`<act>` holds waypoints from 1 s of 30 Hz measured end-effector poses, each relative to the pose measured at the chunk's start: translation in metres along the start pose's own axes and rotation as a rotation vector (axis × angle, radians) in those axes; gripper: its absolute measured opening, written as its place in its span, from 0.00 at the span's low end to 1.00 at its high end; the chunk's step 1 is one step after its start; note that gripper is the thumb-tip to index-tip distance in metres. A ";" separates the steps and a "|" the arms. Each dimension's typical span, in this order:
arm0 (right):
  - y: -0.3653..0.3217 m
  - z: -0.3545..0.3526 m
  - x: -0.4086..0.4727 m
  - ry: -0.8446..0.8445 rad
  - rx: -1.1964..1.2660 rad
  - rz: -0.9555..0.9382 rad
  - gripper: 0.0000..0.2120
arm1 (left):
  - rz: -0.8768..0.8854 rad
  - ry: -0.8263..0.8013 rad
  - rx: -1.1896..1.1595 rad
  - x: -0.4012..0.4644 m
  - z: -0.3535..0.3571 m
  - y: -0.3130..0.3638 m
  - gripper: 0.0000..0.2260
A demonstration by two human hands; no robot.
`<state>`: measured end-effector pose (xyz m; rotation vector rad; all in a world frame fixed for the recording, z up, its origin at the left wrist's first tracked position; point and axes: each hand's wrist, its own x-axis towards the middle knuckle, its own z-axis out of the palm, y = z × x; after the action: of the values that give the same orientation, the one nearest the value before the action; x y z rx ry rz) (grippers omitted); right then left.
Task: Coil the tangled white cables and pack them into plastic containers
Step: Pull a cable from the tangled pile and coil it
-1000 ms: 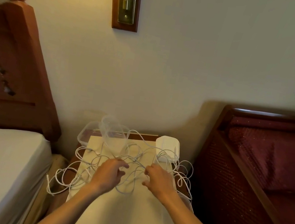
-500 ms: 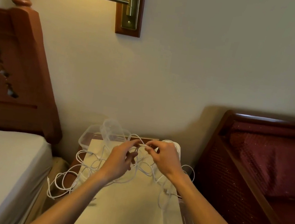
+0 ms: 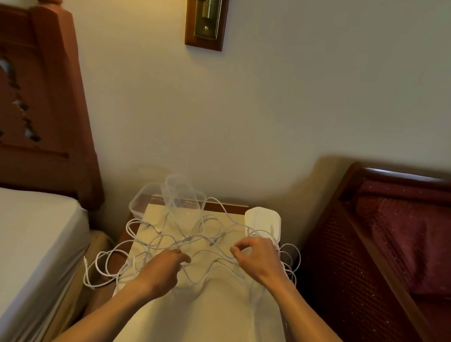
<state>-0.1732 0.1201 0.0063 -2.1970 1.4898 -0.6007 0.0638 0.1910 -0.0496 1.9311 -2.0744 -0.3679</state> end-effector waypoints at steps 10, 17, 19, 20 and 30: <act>0.012 0.033 0.007 -0.018 -0.018 0.010 0.11 | 0.107 -0.079 0.218 0.023 -0.002 0.006 0.09; -0.003 0.067 0.041 -0.175 -0.121 0.082 0.10 | -0.004 0.066 -0.015 0.020 -0.002 -0.003 0.09; -0.008 0.070 0.046 -0.156 -0.131 0.075 0.10 | -0.065 0.226 -0.092 0.017 -0.001 -0.004 0.09; -0.011 0.068 0.047 -0.112 -0.116 0.060 0.10 | -0.099 0.283 -0.137 0.016 0.001 -0.007 0.11; -0.066 -0.014 0.063 0.143 0.075 -0.269 0.10 | 0.003 0.610 -0.409 0.033 -0.058 0.026 0.19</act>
<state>-0.1101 0.0825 0.0622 -2.3559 1.2229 -0.9020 0.0598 0.1603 0.0151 1.5440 -1.4734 -0.1531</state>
